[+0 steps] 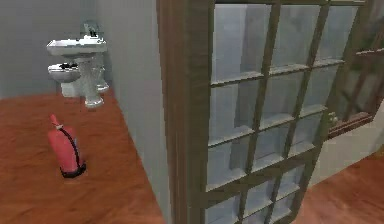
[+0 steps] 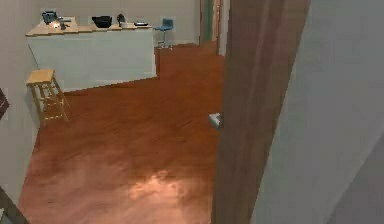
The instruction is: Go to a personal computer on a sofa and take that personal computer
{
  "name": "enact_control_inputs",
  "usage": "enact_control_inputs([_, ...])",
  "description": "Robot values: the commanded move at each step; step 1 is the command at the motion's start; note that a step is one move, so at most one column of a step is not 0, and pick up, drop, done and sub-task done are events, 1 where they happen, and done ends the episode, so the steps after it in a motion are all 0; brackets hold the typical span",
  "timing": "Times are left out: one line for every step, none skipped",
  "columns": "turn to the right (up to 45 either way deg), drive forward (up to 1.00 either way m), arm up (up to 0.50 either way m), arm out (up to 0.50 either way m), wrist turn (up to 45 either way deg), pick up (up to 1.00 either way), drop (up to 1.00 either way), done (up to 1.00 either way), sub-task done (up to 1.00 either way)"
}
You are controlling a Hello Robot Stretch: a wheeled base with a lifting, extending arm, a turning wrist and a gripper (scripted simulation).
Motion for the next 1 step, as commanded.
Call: enact_control_inputs([45.0,0.00,0.00,0.00,0.0,0.00,0.00,0.00,0.00])
